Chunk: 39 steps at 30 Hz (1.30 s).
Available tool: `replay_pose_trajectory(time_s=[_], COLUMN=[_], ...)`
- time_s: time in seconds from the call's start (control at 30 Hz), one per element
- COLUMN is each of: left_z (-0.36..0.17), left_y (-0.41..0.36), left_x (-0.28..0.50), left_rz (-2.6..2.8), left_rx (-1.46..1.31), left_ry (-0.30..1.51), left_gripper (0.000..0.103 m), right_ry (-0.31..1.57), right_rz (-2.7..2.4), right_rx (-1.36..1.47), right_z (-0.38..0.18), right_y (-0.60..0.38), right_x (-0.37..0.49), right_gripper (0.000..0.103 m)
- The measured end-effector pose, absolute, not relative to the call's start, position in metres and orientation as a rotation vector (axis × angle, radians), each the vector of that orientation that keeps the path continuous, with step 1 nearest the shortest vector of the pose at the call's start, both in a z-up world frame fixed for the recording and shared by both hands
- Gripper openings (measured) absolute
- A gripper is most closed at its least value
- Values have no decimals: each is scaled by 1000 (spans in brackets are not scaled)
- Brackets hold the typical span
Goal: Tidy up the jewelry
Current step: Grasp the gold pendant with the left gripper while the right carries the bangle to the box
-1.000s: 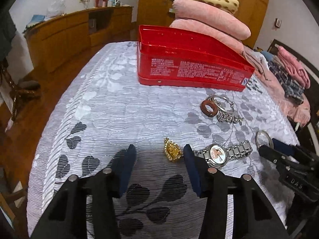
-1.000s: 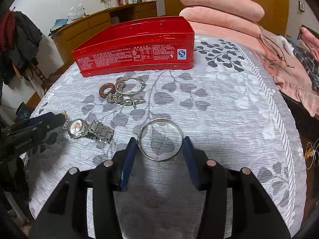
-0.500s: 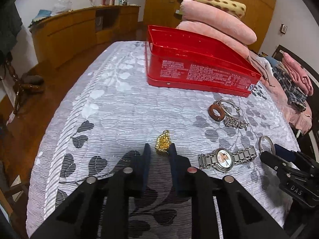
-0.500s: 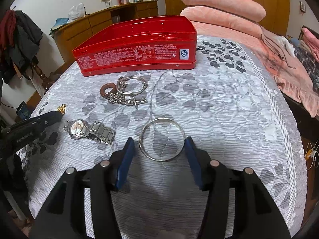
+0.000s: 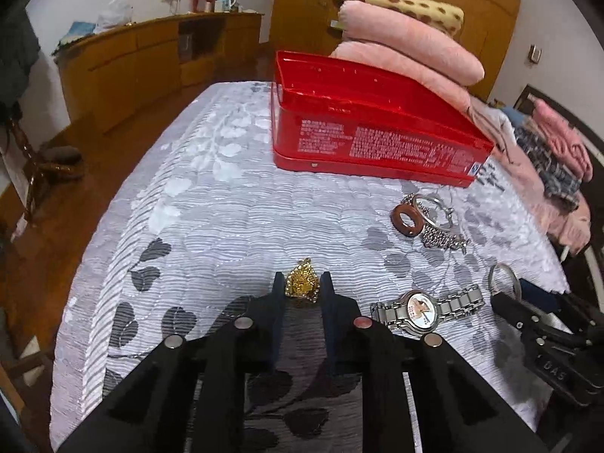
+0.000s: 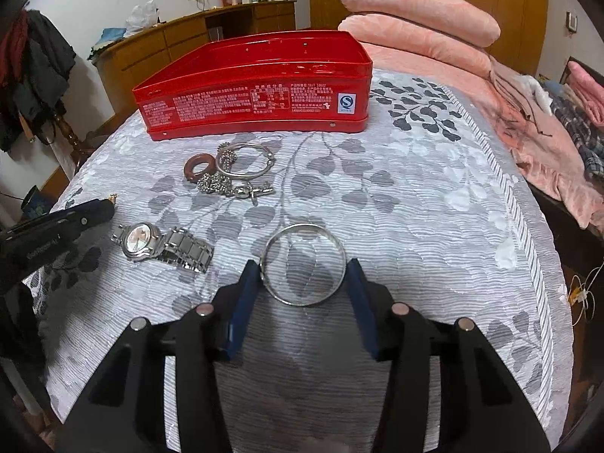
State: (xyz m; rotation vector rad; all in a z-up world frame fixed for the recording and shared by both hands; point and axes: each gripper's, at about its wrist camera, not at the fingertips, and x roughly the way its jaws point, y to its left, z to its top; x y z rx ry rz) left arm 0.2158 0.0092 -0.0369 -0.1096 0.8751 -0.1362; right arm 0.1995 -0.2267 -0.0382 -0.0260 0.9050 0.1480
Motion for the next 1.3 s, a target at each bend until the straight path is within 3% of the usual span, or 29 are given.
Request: replay_pose_trajectory(time_s=[0.6, 1.3], left_z=[-6, 55], left_y=[8, -24], left_x=[212, 295], left_rz=[-145, -183], left_rx=[-118, -96], left_ry=[755, 658], left_gripper=[18, 18], right_ry=[821, 697], right_rz=[160, 197], right_rx=[-12, 28], right_z=[-14, 58], right_y=[-228, -232], right_x=[204, 281], right_gripper=[46, 46])
